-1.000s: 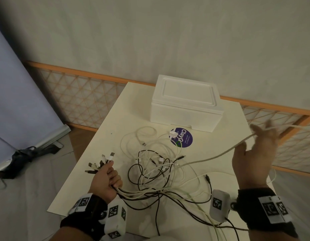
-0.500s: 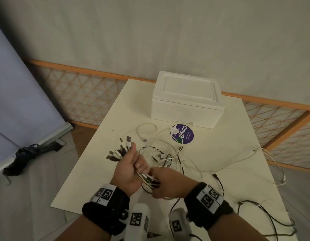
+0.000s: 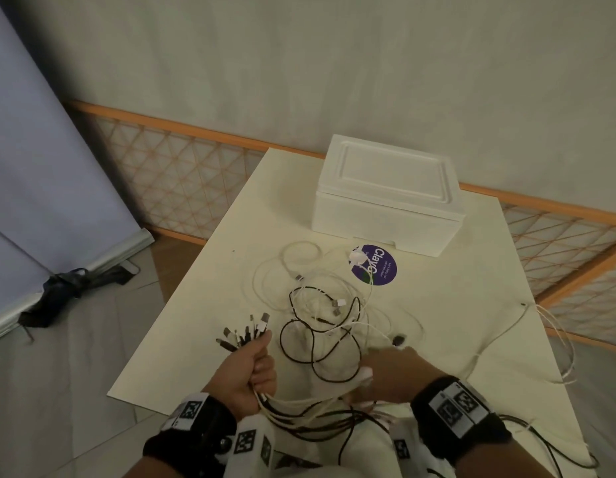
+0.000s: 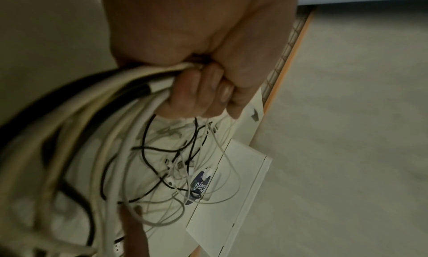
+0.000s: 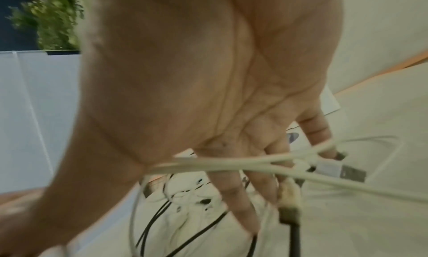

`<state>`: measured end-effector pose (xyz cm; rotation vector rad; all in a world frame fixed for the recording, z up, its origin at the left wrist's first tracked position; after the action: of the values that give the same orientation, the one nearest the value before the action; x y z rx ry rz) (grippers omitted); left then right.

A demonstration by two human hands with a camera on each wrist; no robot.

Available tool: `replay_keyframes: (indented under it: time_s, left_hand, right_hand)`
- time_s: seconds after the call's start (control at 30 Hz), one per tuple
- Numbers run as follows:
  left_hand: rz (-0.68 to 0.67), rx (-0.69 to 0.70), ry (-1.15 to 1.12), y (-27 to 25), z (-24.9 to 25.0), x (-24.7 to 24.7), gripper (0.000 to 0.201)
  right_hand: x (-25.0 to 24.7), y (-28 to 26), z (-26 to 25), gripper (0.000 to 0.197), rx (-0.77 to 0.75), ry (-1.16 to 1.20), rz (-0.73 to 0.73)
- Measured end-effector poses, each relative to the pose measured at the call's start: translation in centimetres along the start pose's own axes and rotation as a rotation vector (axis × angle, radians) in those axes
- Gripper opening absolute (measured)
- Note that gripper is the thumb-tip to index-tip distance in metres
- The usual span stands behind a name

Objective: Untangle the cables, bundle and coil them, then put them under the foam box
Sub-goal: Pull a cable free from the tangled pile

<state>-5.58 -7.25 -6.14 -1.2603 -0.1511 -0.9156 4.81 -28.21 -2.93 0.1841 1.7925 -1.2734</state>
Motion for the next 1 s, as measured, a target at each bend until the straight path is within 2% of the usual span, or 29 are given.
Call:
replay_keyframes:
  time_s: [0.03, 0.1, 0.23, 0.3, 0.37, 0.4, 0.43, 0.53, 0.57, 0.67, 0.77, 0.83, 0.9, 0.93, 1.0]
  left_hand:
    - [-0.002, -0.017, 0.021, 0.0, 0.0, -0.1, 0.054]
    - [0.007, -0.028, 0.039, 0.1, 0.1, -0.3, 0.052]
    - [0.032, -0.028, 0.024, 0.2, 0.4, -0.8, 0.05]
    - [0.042, -0.026, 0.015, 0.4, 0.5, -0.9, 0.051]
    - [0.046, -0.024, 0.015, 0.5, 0.5, -0.8, 0.05]
    - [0.046, -0.022, 0.02, 0.6, 0.5, -0.6, 0.048]
    - [0.045, -0.018, 0.027, 0.8, 0.5, -0.4, 0.047]
    - [0.038, -0.004, 0.058, 0.9, 0.7, 0.6, 0.046]
    - [0.035, 0.0, 0.071, 0.9, 0.8, 1.0, 0.046]
    - [0.023, 0.012, 0.108, 0.8, 1.1, 1.8, 0.047]
    - [0.008, 0.024, 0.129, 0.9, 1.5, 2.5, 0.046]
    - [0.004, 0.031, 0.132, 1.1, 1.7, 2.9, 0.044]
    - [0.001, 0.04, 0.132, 1.3, 2.0, 3.4, 0.043]
    - [-0.004, 0.043, 0.135, 1.4, 2.2, 3.7, 0.042]
    - [-0.012, 0.042, 0.155, 1.6, 2.4, 4.4, 0.041]
  right_hand:
    - [-0.5, 0.5, 0.8, 0.119, 0.019, 0.025, 0.051]
    - [-1.6, 1.6, 2.6, 0.113, 0.093, 0.034, 0.13]
    - [-4.1, 2.1, 5.0, 0.066, 0.224, -0.097, 0.249]
    - [-5.8, 1.6, 4.4, 0.031, 0.18, -0.03, 0.409]
    - [-6.9, 1.1, 2.1, 0.009, 0.07, 0.123, 0.527]
    - [-6.8, 1.1, 0.7, 0.006, 0.018, 0.154, 0.527]
    - [-6.3, 1.4, -0.8, 0.013, -0.023, 0.142, 0.494]
    - [-3.7, 3.4, -3.2, 0.049, 0.008, -0.107, 0.289]
    - [-3.1, 4.2, -3.1, 0.051, 0.053, -0.197, 0.244]
    - [-3.2, 6.3, -1.8, 0.028, 0.099, -0.285, 0.25]
    - [-6.4, 7.3, 0.0, 0.034, 0.023, -0.137, 0.483]
    - [-10.9, 5.5, 1.1, 0.032, 0.018, 0.009, 0.772]
    - [-15.9, 1.9, 2.4, 0.019, -0.003, 0.235, 1.121]
    - [-18.1, 0.1, 3.1, 0.016, -0.043, 0.352, 1.232]
    - [-21.6, -3.5, 3.8, 0.013, -0.117, 0.552, 1.305]
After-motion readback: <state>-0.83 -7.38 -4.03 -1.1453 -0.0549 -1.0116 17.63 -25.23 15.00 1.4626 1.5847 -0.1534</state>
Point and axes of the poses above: each hand's wrist, its own y-axis towards the middle knuckle, its own x-axis out of the palm, z = x × y, the point moved 5 cm from there along y, towards the middle knuckle, and after that the axes turned 4 degrees about -y, right-handed, at the moved point
